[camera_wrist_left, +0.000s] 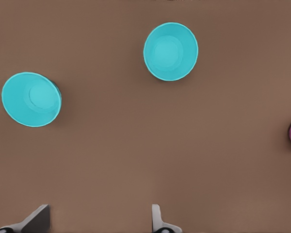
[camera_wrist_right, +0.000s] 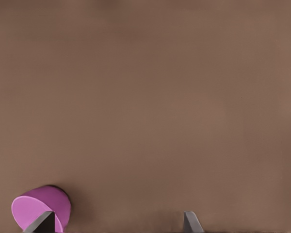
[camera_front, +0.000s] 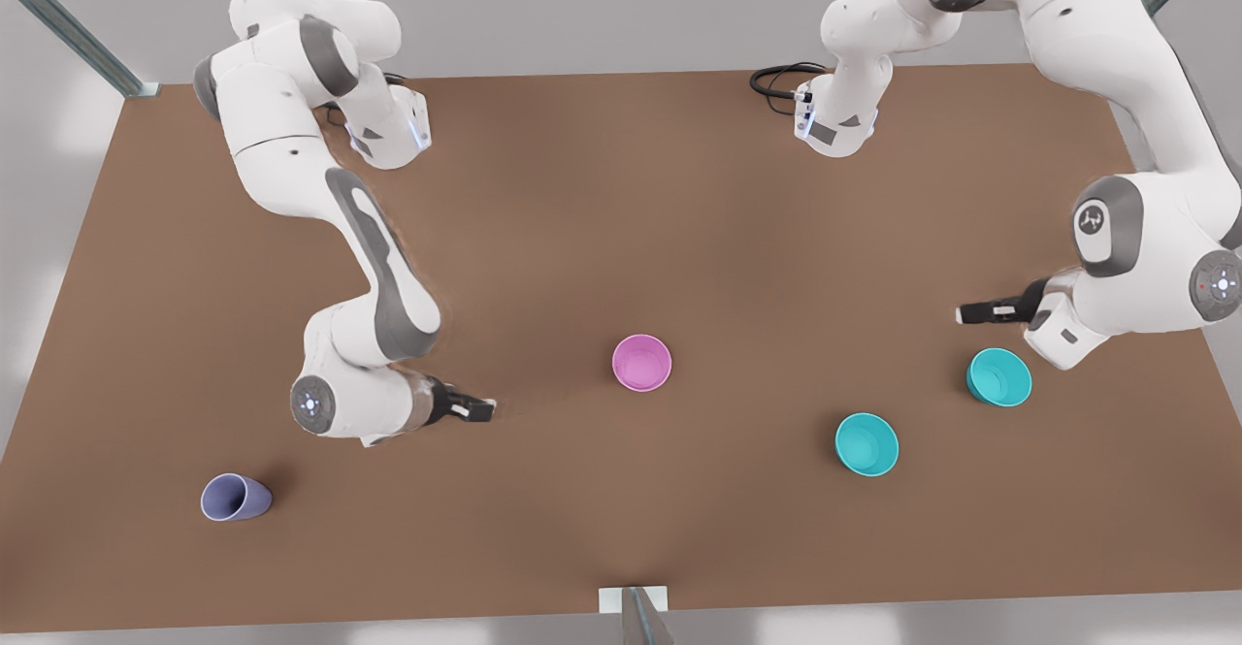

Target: Stack the blue bowl on the pink bowl

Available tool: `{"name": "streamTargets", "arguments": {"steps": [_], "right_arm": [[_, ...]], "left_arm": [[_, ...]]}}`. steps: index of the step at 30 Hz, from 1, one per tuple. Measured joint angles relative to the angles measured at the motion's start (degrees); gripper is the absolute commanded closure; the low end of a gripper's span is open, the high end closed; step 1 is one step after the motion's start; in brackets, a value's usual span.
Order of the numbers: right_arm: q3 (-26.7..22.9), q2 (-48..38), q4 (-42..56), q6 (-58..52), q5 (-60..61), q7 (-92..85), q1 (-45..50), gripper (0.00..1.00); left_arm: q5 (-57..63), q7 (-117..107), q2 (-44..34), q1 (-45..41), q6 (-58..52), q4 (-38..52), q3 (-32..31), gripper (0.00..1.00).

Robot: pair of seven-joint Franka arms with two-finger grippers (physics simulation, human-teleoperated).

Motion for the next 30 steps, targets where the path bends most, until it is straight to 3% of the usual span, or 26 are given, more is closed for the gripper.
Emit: {"name": "streamTargets", "arguments": {"steps": [3,6,9,22,23,24,25,26,30], "right_arm": [[-1.2,-8.2,5.6,-14.7,-10.6,-4.6,-11.3,0.00],[-4.5,-22.5,7.2,-24.7,-16.5,-9.8,-9.8,0.00],[-5.0,-32.3,1.7,-29.4,-18.9,-14.2,-7.6,0.00],[-5.1,-34.2,-0.4,-34.5,-20.6,-26.7,-7.8,0.00],[-5.1,-34.1,-0.4,-34.6,-20.6,-27.3,-7.8,0.00],[-5.1,-34.1,-0.4,-34.7,-20.6,-27.9,-7.7,0.00],[-5.1,-34.0,-0.4,-34.8,-20.6,-28.5,-7.7,0.00],[-5.1,-33.9,-0.4,-34.9,-20.6,-29.1,-7.7,0.00],[-5.1,-33.8,-0.4,-35.3,-20.7,-31.0,-7.7,0.00]], "left_arm": [[-0.6,3.3,9.5,6.2,5.3,3.2,0.8,0.00],[-2.3,7.2,16.0,9.9,10.3,5.8,2.1,0.00],[-4.3,11.2,19.7,11.1,15.6,6.1,4.0,0.00],[-7.1,23.1,26.1,11.6,27.1,3.3,6.1,0.00],[-7.1,23.7,26.3,11.5,27.4,3.2,6.1,0.13],[-7.1,24.3,26.3,11.3,27.5,3.2,6.2,0.55],[-7.1,24.8,26.3,11.2,27.2,3.2,6.2,0.72],[-7.1,25.4,26.2,11.3,26.7,3.3,6.3,0.79],[-7.1,27.2,26.1,11.1,24.8,3.3,6.3,0.79]]}}
